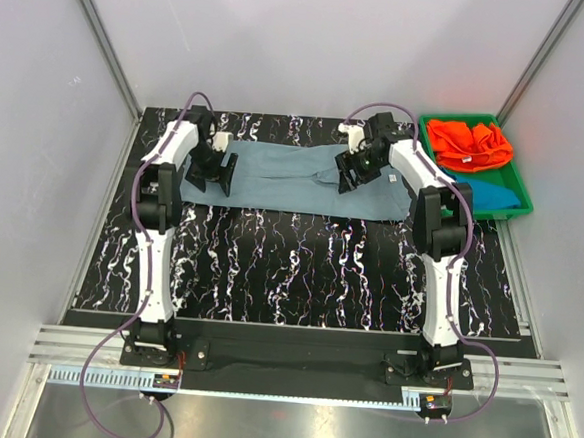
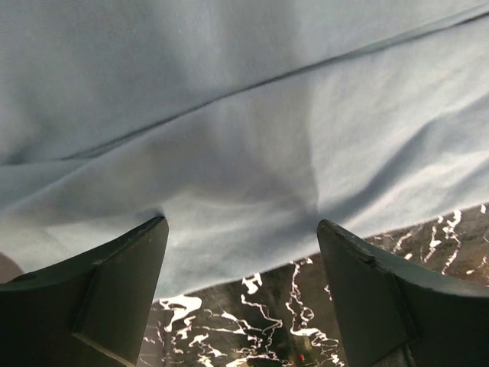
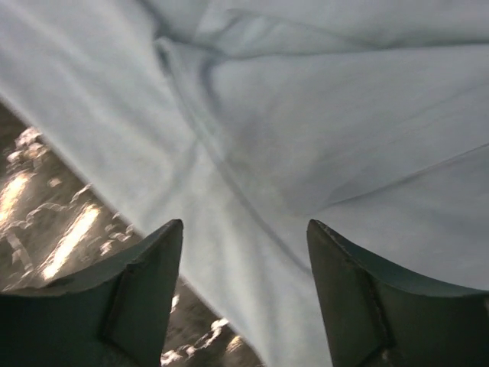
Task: Fold and stack the t-shirts
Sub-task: Fold the tshirt
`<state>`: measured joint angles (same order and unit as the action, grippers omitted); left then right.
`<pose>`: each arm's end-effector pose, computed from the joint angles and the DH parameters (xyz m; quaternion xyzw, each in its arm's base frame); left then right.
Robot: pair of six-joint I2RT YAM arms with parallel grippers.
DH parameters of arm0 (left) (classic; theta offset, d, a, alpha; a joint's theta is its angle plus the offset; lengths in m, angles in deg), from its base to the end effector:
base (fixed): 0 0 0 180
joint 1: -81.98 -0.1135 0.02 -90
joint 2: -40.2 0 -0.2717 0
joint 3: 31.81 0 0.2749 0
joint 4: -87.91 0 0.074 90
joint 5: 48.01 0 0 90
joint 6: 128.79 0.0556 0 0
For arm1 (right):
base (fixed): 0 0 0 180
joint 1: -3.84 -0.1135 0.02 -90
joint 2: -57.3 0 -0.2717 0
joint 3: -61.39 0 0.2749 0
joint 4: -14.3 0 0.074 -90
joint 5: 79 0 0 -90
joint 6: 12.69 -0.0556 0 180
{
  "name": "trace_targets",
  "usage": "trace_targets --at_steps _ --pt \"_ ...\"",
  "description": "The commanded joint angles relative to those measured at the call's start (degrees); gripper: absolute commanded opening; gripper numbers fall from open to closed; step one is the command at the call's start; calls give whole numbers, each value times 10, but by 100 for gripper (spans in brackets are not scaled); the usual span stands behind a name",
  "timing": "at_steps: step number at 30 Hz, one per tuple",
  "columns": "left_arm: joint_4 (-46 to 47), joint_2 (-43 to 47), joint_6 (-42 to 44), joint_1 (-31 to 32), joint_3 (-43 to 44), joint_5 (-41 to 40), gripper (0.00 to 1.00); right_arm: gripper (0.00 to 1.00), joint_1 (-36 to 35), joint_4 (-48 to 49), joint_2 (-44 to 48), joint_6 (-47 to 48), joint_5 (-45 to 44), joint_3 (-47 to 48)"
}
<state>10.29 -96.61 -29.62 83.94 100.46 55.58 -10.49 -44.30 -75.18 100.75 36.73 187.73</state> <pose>0.5089 -0.0305 0.1509 0.1041 0.9852 -0.1135 0.0752 0.5073 0.1545 0.1723 -0.3540 0.8843 0.1997 0.2297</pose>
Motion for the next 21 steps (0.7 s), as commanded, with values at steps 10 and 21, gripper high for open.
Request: trace_targets --at_steps 10,21 --pt "5 3 -3 -2 -5 15 84 58 -13 68 -36 19 -116 59" --pt "5 14 -3 -2 -15 12 84 43 -25 60 -35 32 -116 32"
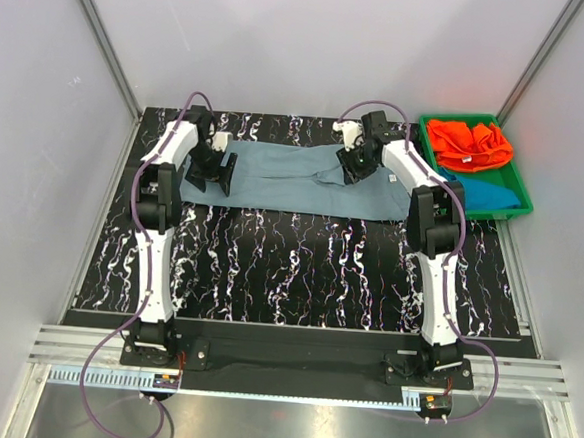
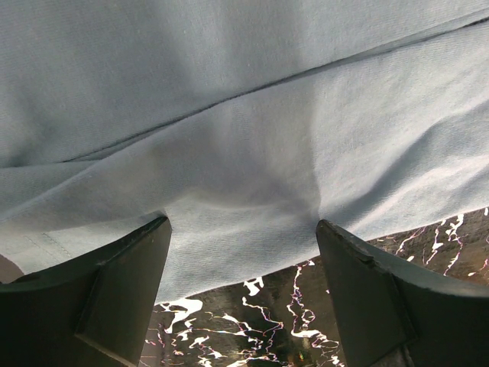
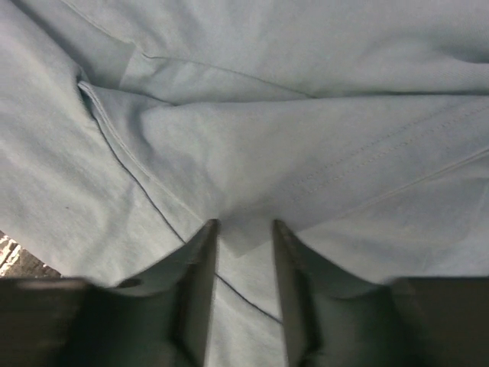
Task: Fold and stack the t-shirts
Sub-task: Fold the tshirt
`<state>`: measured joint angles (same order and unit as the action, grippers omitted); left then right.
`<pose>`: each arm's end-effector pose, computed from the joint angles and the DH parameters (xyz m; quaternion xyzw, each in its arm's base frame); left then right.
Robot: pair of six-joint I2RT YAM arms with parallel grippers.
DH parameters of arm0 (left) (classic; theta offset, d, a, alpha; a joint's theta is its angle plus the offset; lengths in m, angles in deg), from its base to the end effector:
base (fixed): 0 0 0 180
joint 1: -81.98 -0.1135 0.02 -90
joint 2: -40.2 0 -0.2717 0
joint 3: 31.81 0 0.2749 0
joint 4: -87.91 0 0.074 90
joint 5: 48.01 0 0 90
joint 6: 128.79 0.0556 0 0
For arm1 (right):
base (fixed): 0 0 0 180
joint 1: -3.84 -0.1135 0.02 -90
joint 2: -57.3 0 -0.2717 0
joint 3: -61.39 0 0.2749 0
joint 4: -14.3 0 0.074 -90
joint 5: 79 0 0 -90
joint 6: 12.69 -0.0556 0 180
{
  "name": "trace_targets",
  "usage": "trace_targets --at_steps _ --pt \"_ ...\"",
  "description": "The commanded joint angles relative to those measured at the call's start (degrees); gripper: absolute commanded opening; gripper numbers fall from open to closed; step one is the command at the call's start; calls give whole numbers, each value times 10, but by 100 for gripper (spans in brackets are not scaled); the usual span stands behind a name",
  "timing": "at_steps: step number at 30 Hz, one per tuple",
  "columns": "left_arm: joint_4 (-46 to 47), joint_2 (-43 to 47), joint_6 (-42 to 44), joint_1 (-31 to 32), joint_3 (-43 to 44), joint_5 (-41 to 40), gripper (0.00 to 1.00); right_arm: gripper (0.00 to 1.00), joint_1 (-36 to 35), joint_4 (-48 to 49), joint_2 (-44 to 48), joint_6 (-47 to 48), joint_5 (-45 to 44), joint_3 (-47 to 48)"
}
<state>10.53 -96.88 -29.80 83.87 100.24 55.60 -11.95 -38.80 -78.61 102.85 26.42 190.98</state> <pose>0.5090 -0.0299 0.1475 0.1017 0.9856 -0.1139 0.0729 0.5284 0.1648 0.1624 -0.3704 0.8819 0.1067 0.2714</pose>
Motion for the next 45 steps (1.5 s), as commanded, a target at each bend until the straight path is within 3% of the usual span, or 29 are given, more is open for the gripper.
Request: trace_targets --at_steps 1,3,10,12,13,14,33,45 --pt "2 17 -1 -1 -13 11 84 38 -10 5 0 12 -13 -1" --pt "2 18 -1 -1 -15 12 83 25 -12 8 1 12 -16 0" --pt "3 17 -1 -1 -15 12 83 15 -12 9 5 14 -25 -4" --pt "3 17 -1 -1 -16 12 83 26 -13 11 8 14 -27 -9" --pt "2 17 0 -1 -16 12 83 41 -13 13 14 14 -31 -12" --pt "3 18 1 -1 -17 12 83 43 -15 15 17 21 -31 -18" --pt "2 16 -1 -1 -15 12 82 41 -52 51 47 51 -46 -77" --pt "2 19 -1 -1 -18 10 82 5 -51 65 67 72 -69 -85"
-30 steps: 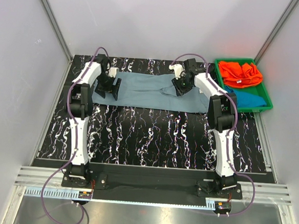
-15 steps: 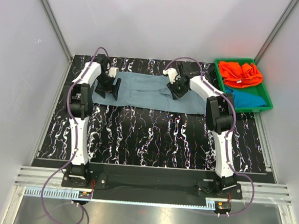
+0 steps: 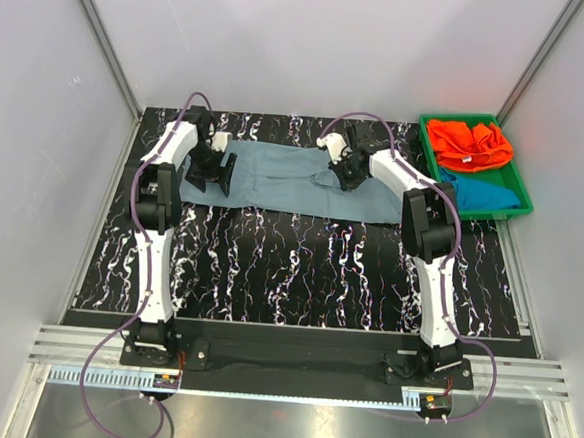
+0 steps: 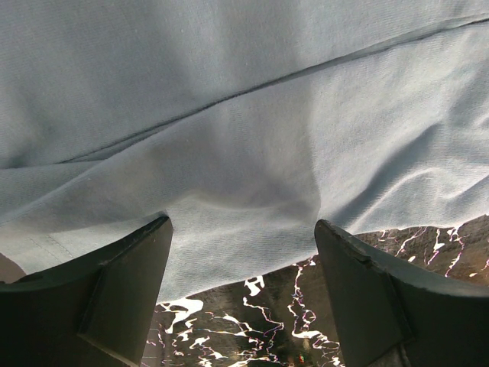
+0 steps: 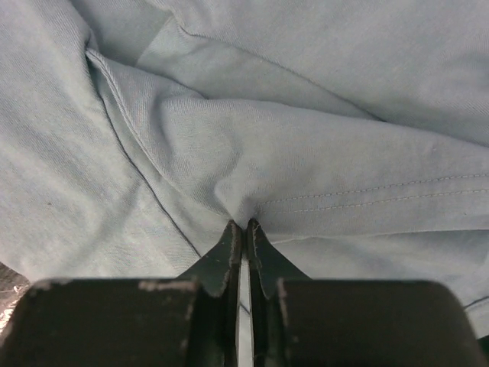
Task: Fold and stack the t-shirts
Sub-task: Fold the tshirt
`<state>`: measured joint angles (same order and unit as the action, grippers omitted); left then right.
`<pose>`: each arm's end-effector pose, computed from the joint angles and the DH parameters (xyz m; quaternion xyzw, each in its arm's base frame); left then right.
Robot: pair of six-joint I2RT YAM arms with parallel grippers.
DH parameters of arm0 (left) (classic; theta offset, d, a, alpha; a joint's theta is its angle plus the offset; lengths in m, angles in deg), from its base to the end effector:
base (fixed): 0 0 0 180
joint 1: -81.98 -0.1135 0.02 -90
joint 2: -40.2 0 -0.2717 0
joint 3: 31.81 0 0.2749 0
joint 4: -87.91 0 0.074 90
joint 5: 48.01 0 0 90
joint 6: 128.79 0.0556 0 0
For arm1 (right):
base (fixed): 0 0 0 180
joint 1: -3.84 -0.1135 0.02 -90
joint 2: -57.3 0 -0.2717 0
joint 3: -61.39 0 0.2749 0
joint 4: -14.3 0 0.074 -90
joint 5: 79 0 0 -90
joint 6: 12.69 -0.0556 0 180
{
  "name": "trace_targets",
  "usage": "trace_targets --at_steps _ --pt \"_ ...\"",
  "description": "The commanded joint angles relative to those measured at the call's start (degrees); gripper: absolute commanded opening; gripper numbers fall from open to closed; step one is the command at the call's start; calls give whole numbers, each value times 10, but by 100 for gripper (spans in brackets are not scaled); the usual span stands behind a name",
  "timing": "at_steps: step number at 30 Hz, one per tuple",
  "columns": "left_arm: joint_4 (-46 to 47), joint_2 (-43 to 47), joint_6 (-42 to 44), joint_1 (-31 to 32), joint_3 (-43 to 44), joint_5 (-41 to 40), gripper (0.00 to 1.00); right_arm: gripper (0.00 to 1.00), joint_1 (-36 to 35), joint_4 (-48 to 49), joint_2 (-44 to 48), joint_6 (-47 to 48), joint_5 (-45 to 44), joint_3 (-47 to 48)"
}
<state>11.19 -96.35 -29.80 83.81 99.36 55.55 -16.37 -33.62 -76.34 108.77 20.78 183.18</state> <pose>0.5079 -0.0293 0.1477 0.1015 0.9855 -0.1133 0.0756 0.5048 0.1959 0.1424 -0.4392 0.8561 0.0564 0.2666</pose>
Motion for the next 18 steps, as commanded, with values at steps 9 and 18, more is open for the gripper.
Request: trace_targets --at_steps 9,18 --pt "-5 12 -1 -1 -11 14 82 6 -6 47 59 32 -45 37" --pt "-7 16 2 -1 -21 15 82 12 -10 45 -53 33 -58 175"
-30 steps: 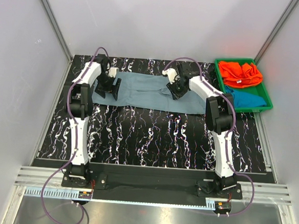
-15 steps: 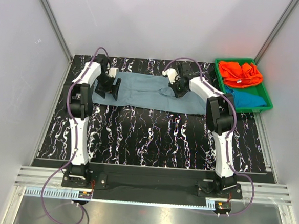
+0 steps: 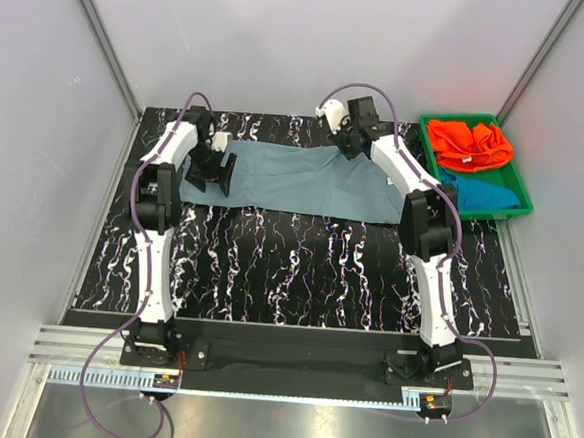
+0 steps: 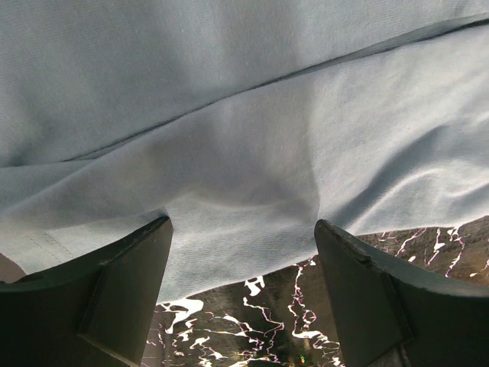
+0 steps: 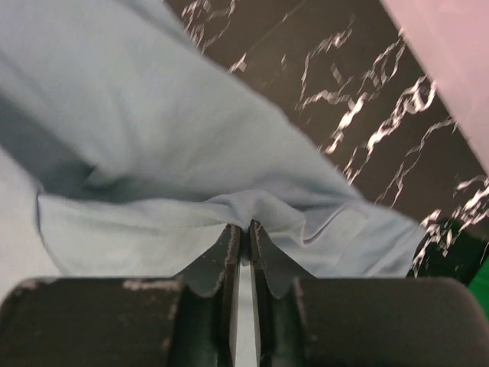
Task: Fold and stack the t-shirts
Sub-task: Fold the tshirt
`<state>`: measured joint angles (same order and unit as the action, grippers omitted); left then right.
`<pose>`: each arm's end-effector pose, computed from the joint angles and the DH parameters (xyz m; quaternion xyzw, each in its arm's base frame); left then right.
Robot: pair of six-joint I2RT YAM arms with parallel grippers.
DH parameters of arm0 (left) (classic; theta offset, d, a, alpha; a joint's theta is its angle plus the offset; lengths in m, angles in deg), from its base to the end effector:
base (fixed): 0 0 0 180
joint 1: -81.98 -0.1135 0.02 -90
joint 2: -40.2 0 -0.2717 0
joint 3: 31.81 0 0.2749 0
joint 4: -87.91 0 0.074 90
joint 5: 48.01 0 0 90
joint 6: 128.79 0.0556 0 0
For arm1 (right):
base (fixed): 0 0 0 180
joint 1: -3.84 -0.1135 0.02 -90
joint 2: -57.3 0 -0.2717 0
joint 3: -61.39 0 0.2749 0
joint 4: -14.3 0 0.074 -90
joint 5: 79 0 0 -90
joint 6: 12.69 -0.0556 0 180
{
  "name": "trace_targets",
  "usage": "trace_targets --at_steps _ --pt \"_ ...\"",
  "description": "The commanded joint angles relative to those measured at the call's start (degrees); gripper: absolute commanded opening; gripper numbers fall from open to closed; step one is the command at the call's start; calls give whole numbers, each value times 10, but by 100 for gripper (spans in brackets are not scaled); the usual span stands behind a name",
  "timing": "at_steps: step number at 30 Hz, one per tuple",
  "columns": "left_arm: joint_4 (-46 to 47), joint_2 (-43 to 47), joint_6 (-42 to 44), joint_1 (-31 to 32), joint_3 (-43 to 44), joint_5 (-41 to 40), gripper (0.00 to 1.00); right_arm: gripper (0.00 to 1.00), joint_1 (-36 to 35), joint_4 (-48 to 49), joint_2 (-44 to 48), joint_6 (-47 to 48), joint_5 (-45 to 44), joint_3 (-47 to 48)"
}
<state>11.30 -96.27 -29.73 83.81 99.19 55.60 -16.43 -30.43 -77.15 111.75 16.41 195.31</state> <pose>0.5076 -0.0293 0.1476 0.1021 0.9853 -0.1136 0.0759 0.5387 0.2045 0.2130 -0.4404 0.8122 -0.0036 0.3826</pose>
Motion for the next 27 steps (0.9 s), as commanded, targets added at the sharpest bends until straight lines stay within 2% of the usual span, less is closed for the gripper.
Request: trace_targets --at_steps 1,3,4,6,7,10,13,16,17,20,27 --pt "-8 16 3 -1 -21 13 82 16 -11 15 -54 3 -16 67" --pt "-9 20 3 -1 -25 14 82 30 -16 14 -73 -1 -22 92" --pt "-9 20 4 -1 -26 14 82 50 -16 18 -71 -3 -24 92" --pt "-9 23 4 -1 -26 14 82 70 -20 29 -63 -7 -39 72" --pt "-9 23 6 -1 -25 14 82 84 -21 32 -44 -8 -41 60" --pt "-13 29 6 -1 -26 11 82 86 -21 47 -6 -16 -39 -8" --pt "-16 37 10 -1 -32 0 82 86 -14 56 73 -45 -33 -78" --pt "-10 56 9 -1 -43 -13 83 86 1 32 113 -130 11 -115" --pt "-8 59 6 -2 -51 -15 83 86 21 21 118 -193 50 -117" --pt "-4 66 3 -2 -59 -18 83 85 48 8 137 -279 119 -146" --pt "-2 63 3 -2 -57 -44 84 85 71 -9 115 -371 202 -182"
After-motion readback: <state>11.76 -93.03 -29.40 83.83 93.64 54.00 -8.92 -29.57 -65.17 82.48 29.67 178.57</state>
